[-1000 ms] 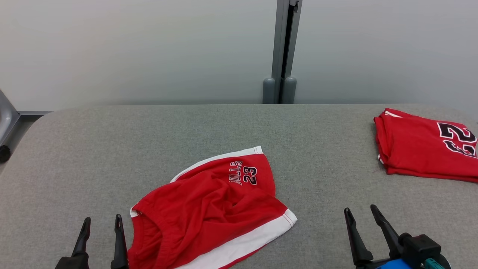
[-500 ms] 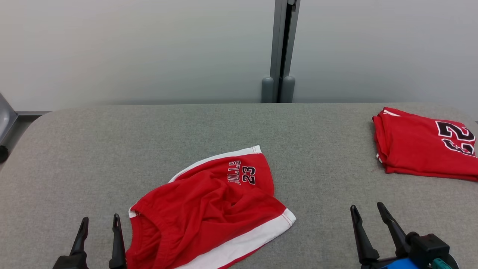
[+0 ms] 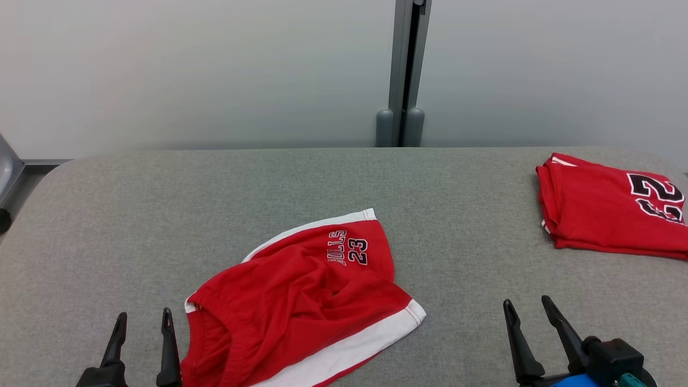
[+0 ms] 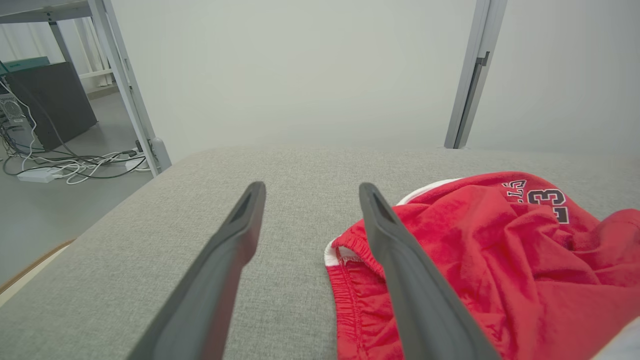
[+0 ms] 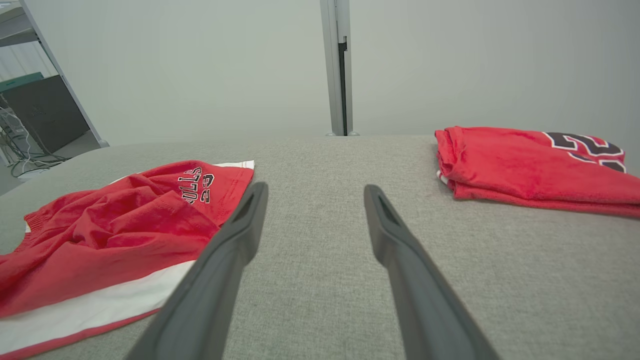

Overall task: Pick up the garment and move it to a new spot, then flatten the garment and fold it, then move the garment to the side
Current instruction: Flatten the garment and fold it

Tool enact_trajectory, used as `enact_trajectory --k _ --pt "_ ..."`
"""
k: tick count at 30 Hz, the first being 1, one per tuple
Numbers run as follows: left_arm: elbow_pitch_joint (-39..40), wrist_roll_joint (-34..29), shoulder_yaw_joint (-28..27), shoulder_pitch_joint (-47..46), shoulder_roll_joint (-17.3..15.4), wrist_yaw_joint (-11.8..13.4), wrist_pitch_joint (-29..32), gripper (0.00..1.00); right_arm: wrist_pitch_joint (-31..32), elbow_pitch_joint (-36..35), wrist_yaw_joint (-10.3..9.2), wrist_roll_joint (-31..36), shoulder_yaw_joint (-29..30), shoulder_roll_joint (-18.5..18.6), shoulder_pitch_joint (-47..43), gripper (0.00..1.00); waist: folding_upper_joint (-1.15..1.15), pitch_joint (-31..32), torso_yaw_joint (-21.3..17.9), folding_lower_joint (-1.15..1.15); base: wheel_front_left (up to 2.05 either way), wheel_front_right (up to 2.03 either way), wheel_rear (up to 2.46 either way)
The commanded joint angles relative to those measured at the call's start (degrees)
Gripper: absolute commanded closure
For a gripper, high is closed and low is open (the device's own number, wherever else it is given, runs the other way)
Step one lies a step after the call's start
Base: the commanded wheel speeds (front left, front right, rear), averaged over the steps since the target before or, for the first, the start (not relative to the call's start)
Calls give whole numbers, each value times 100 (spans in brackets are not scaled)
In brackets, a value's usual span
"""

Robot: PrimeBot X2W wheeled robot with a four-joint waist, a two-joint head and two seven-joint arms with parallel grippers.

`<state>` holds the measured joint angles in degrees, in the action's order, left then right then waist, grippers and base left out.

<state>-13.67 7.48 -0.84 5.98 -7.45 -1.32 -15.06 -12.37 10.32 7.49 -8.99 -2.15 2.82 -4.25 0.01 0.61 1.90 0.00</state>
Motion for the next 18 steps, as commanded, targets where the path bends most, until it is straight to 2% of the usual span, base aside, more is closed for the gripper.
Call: enact_trajectory --k 1,13,18 --pt "-23 -46 1 -35 -11 -3 -14 0 -26 22 1 -2 -4 15 -30 0 -1 3 0 0 0 0 0" --pt "-62 -114 -26 -72 -32 -54 -14 0 -37 179 1 -25 -53 14 6 0 -1 26 38 0 0 0 0" --pt "-89 -325 283 -29 -116 -214 -14 0 31 302 1 123 -62 15 168 0 -1 12 144 0 0 0 0"
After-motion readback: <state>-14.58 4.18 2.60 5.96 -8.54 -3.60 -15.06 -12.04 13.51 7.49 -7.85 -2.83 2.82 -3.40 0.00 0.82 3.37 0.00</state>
